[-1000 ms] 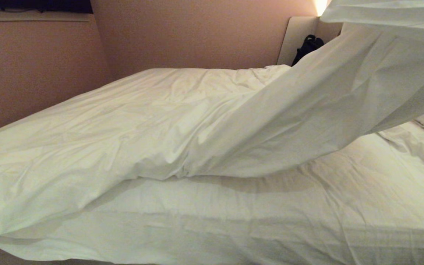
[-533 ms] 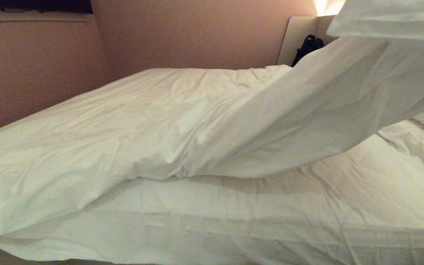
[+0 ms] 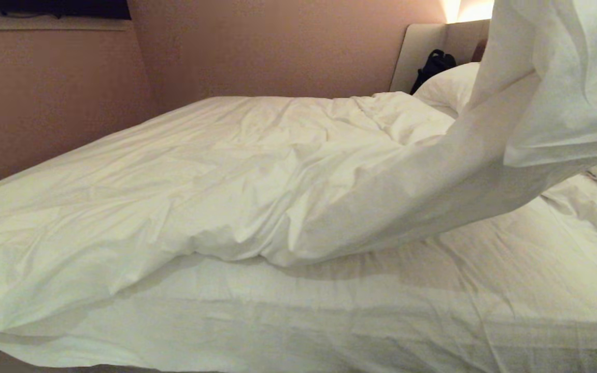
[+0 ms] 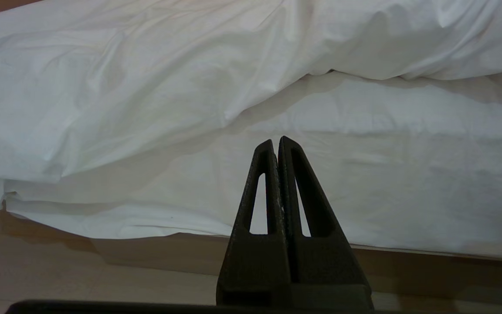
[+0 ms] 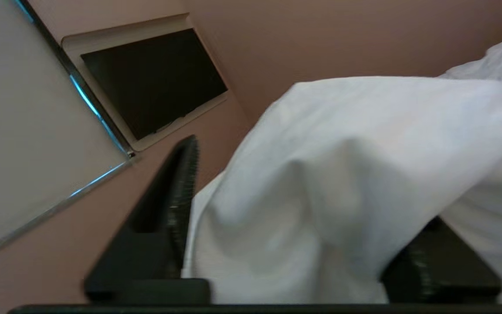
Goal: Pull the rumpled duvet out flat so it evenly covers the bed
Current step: Flatten the corners of the folded blanket
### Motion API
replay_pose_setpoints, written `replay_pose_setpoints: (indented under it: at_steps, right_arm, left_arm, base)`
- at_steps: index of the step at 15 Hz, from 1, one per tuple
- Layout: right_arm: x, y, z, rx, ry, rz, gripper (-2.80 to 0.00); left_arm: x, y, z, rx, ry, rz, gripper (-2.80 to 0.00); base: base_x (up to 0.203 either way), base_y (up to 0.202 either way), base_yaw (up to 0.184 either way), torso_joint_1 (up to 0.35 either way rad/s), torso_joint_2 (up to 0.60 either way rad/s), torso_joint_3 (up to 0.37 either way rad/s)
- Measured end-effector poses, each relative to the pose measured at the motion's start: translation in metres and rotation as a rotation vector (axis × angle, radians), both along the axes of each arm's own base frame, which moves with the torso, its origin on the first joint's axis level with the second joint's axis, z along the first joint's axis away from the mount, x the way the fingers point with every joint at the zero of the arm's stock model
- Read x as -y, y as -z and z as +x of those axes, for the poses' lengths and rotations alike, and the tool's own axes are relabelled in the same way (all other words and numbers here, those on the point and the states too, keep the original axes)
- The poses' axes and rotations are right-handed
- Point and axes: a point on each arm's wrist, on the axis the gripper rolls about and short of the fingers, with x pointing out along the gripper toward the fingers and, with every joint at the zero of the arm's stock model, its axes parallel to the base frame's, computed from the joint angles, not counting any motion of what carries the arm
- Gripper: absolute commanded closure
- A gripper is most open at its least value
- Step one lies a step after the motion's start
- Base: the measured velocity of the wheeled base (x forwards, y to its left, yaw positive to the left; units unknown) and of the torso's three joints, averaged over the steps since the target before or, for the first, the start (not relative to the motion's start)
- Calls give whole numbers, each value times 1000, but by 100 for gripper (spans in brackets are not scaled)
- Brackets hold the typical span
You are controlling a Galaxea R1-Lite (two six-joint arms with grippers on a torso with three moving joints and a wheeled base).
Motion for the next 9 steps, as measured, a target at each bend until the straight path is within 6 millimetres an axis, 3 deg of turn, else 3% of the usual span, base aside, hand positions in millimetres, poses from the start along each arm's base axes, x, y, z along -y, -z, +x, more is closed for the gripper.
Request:
replay_pose_setpoints:
  at_steps: [5, 9]
  right_arm:
    - [-3, -3, -10, 13, -1, -5, -280]
    - [-4, -21, -12, 7, 4, 2, -280]
  left_arm:
    - [0, 0, 0, 1, 0, 0, 0]
    - [0, 0, 0, 0, 0, 0, 0]
  base:
    - [0, 0, 0, 0, 0, 0]
    - [0, 0, 0, 0, 0, 0]
